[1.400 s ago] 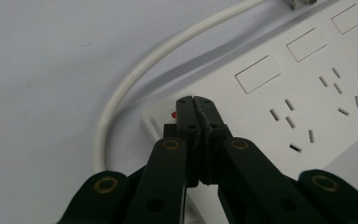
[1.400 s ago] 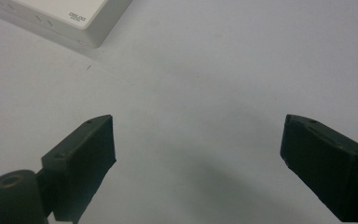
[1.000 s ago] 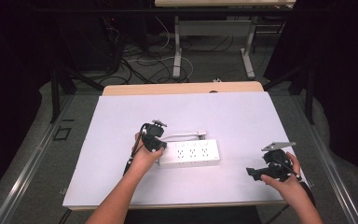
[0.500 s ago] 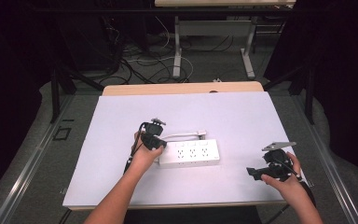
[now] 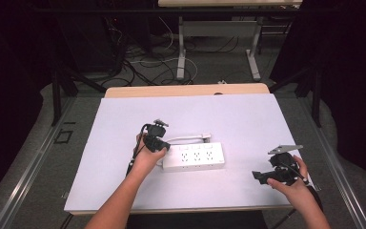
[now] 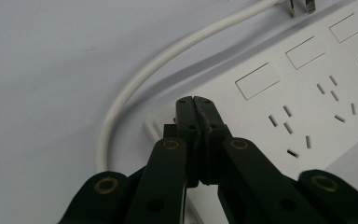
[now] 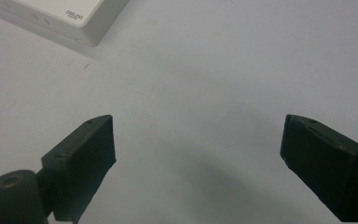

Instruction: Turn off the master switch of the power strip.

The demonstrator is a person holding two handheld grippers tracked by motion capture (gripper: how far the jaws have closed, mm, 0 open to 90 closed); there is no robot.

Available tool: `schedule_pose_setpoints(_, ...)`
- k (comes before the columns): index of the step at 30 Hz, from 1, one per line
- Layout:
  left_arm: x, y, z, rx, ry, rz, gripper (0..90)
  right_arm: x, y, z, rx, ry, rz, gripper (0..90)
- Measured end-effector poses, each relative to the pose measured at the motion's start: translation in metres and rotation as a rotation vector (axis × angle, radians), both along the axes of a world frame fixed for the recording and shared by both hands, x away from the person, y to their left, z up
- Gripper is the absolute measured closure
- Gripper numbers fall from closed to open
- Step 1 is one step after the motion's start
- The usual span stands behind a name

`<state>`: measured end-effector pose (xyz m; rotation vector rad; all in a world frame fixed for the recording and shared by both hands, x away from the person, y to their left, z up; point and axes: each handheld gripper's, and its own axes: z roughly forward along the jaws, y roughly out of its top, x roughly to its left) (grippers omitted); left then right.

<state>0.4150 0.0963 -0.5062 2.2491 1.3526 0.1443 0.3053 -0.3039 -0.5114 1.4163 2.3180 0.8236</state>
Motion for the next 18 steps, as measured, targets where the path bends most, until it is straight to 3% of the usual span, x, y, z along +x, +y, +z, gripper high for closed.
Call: schedule_pose_setpoints(18, -0.007, 0.007, 0.014, -0.023, -0.037, -0.026, 90.0, 0.000, -0.001, 0.001, -0.001, -0.003, -0.002, 9.6)
